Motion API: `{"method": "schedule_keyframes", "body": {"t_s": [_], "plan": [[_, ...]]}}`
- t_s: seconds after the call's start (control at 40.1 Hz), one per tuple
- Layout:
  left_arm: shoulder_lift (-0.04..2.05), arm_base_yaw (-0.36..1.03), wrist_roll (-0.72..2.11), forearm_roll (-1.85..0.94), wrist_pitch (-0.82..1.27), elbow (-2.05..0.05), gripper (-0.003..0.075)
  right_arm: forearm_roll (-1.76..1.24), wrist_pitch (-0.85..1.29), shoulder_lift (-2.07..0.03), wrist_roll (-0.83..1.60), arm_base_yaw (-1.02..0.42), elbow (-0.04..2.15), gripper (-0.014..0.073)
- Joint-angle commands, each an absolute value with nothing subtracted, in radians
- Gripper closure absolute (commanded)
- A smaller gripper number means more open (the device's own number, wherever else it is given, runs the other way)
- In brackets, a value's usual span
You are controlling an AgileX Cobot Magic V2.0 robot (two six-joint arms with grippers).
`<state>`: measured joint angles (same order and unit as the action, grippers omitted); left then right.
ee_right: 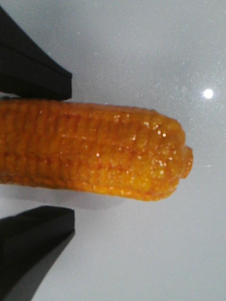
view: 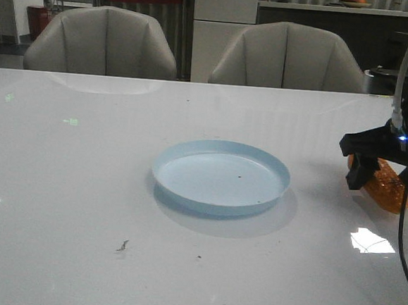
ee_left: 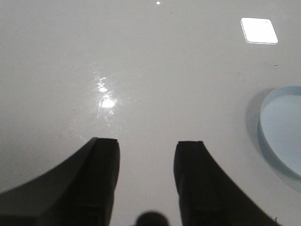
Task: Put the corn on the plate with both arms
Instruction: 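Lower the right gripper over the orange corn cob and grasp it, then lift the corn and carry it over the blue plate, then lower the corn onto the plate and open the right gripper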
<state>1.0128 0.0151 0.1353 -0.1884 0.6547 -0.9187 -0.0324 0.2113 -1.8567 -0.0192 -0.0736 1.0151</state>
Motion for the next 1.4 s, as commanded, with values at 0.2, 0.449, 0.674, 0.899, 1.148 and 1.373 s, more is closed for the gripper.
{"method": "schedule_keyframes", "body": {"t_s": [0.2, 0.449, 0.674, 0.899, 1.148, 1.373], "plan": [[0.994, 0.014, 0.133, -0.207, 0.576, -0.947, 0.0353, -0.025, 0.163, -1.810, -0.008, -0.076, 1.101, 0.0403], [0.994, 0.014, 0.133, -0.209, 0.552, -0.947, 0.0353, -0.025, 0.263, -1.808, -0.008, -0.137, 1.329, 0.0419], [0.994, 0.014, 0.133, -0.229, 0.522, -0.947, 0.0353, -0.024, 0.284, -1.808, -0.008, -0.279, 1.471, 0.0419], [0.994, 0.014, 0.133, -0.229, 0.522, -0.947, 0.0353, -0.024, 0.355, -1.822, -0.008, -0.435, 1.479, 0.0419], [0.994, 0.014, 0.133, -0.229, 0.522, -0.947, 0.0353, -0.024, 0.446, -1.903, -0.008, -0.505, 1.477, 0.0419], [0.994, 0.014, 0.133, -0.229, 0.522, -0.947, 0.0353, -0.024, 0.456, -1.981, -0.008, -0.506, 1.477, 0.0418]]}}
